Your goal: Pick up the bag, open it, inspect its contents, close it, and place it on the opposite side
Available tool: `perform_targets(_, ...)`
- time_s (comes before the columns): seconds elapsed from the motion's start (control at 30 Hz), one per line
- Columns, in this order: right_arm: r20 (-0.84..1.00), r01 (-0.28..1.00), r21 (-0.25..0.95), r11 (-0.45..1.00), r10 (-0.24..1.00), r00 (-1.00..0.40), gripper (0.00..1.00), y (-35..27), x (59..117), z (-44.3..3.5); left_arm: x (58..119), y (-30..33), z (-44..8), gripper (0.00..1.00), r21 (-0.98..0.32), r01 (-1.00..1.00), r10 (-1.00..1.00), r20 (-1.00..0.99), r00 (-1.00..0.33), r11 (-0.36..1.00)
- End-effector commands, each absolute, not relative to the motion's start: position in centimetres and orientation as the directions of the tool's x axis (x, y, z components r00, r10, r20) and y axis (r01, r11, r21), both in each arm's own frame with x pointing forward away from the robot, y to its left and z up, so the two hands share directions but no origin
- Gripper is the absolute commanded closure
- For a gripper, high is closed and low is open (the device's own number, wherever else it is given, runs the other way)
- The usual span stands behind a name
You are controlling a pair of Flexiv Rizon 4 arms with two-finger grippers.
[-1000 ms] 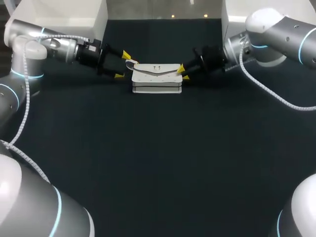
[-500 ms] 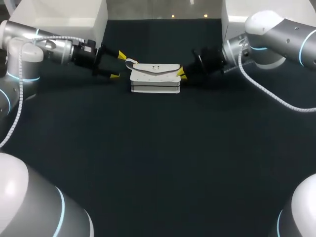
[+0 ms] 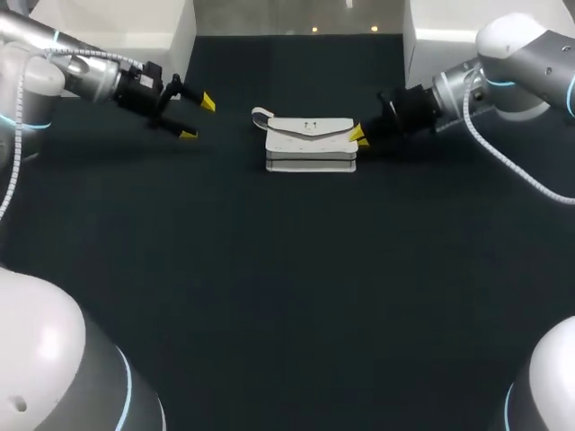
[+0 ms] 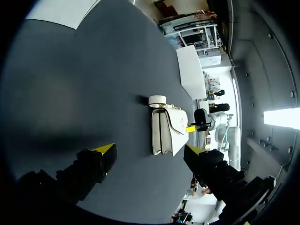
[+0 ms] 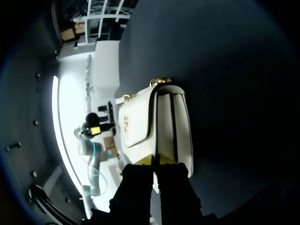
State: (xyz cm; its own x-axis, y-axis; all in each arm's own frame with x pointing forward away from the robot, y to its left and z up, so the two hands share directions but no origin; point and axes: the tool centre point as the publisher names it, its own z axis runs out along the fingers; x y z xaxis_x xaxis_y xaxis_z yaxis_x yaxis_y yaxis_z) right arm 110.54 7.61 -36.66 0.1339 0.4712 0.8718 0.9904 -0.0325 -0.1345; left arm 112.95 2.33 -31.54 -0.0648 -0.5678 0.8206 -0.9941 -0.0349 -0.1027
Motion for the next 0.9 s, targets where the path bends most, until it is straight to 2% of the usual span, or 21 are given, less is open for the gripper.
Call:
perform_targets(0.03,0.864,0.989,-0.149,-0.013,0.485,0.136,1.0,5.2,110.6,-36.0,112.5,3.6,-29.7,0.0,-0.089,-0.996,-0.666,0.743,-0.066,-0.001)
perform_targets(0.33,0.855,0.988,-0.154,-0.006,0.501,0.137,1.0,3.8,110.4,-35.8,111.1,5.7,-27.7,0.0,-0.093,-0.995,-0.851,0.525,-0.032,-0.019)
perform_targets(0.9,0.854,0.988,-0.152,-0.01,0.502,0.136,1.0,3.3,110.7,-35.9,111.0,6.0,-27.3,0.0,-0.101,-0.995,-0.856,0.514,-0.049,-0.004)
